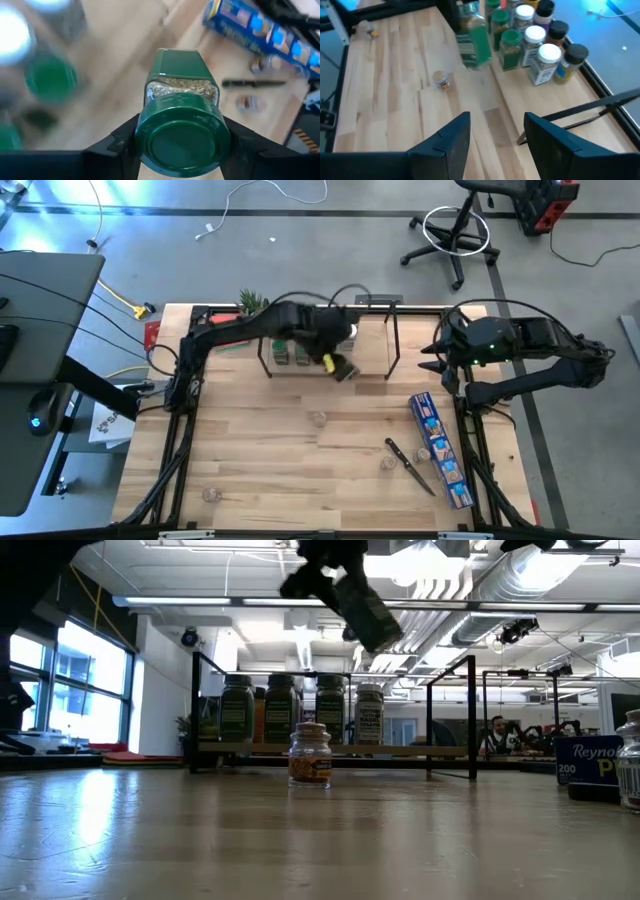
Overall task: Shelf spices
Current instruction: Put the green seasoning bottle on the shelf aligned with the white seasoning bottle, then put the transparent seasoning bottle on the shelf
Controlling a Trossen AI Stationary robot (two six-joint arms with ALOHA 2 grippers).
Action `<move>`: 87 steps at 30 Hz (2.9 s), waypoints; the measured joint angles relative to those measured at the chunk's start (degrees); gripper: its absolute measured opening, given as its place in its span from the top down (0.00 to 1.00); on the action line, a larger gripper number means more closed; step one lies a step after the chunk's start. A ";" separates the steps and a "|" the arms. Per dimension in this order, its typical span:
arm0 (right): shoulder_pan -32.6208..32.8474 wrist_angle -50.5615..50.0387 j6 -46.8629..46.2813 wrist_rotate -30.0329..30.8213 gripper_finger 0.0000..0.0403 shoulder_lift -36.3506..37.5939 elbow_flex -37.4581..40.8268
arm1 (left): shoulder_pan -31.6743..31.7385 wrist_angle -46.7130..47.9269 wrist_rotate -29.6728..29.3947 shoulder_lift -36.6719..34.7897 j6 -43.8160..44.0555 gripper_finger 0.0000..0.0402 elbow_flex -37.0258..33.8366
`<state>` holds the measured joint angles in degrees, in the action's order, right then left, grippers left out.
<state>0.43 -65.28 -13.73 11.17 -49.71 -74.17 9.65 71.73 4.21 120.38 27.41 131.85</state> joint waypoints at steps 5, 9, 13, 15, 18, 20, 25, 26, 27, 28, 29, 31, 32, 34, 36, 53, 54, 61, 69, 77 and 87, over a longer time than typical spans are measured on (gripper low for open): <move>-0.03 -0.12 -1.36 0.62 0.55 -0.14 0.00 | 0.92 -5.31 -0.78 3.91 -18.04 0.53 1.26; -0.07 -0.61 -3.20 0.67 0.55 -0.32 0.00 | 0.73 -3.14 -7.46 5.77 -27.98 0.53 1.33; -0.07 -1.58 -5.41 0.85 0.55 -0.75 0.00 | 1.41 -2.45 -10.32 7.37 -36.32 0.53 1.29; -0.07 -1.86 -6.12 0.87 0.55 -0.91 0.00 | 1.79 -2.22 -8.93 8.42 -38.33 0.53 1.29; -0.07 -1.90 -7.35 0.87 0.55 -1.23 0.00 | 1.97 -1.92 -7.52 10.53 -40.49 0.53 1.29; -0.07 -1.86 -8.32 0.88 0.55 -1.42 0.00 | 1.86 -1.68 -8.28 11.82 -41.06 0.50 1.24; -0.07 -1.88 -9.82 0.89 0.55 -1.46 0.00 | 1.79 -1.22 -10.83 12.10 -41.19 0.45 1.24; -0.07 -1.88 -9.96 0.90 0.55 -1.46 0.00 | 1.79 -1.44 -10.96 12.07 -41.19 0.45 1.24; -0.07 -1.87 -10.03 0.89 0.55 -1.46 0.00 | 1.82 -1.41 -10.95 12.07 -41.18 0.45 1.24; -0.07 -1.85 -10.03 0.91 0.55 -1.46 0.00 | 1.94 -1.23 -10.74 12.07 -41.22 0.45 1.24; -0.07 -1.85 -10.03 0.91 0.55 -1.47 0.00 | 2.05 -1.12 -10.49 12.07 -41.61 0.45 1.24; -0.07 -1.85 -10.03 0.93 0.55 -1.63 0.00 | 2.14 -0.99 -10.62 12.07 -43.14 0.44 1.24; -0.07 -1.84 -10.03 0.91 0.55 -1.66 0.00 | 2.14 -1.16 -10.97 12.04 -43.65 0.44 1.24; -0.07 -1.81 -10.43 0.93 0.55 -1.73 0.00 | 2.14 -1.50 -11.87 12.04 -44.08 0.44 1.24; -0.07 -1.82 -10.78 0.93 0.55 -1.70 0.00 | 2.14 -1.66 -13.32 12.04 -44.09 0.44 1.24; -0.07 -1.79 -10.89 0.95 0.55 -1.73 0.00 | 2.27 -6.07 -16.75 12.04 -42.98 0.43 1.24; -0.07 -1.79 -10.89 0.95 0.55 -1.73 0.00 | 2.28 -6.08 -16.75 12.04 -42.64 0.43 1.24; -0.07 -1.77 -10.89 0.95 0.55 -1.73 0.00 | 2.40 -6.08 -17.23 12.04 -40.96 0.43 1.24; -0.07 -1.79 -10.89 0.95 0.55 -1.73 0.00 | 2.45 -5.68 -13.78 11.89 -38.42 0.42 1.24; -0.07 -1.81 -10.81 0.93 0.55 -1.73 0.00 | 2.23 -4.85 -14.00 10.26 -34.63 0.32 3.08; 0.25 -2.01 -4.75 -7.22 0.55 -2.17 0.03 | -1.51 -2.15 -17.47 1.92 -21.28 0.31 3.17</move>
<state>0.67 -67.29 -18.48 3.95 -51.88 -74.15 8.14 69.57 -13.26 122.29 6.13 135.02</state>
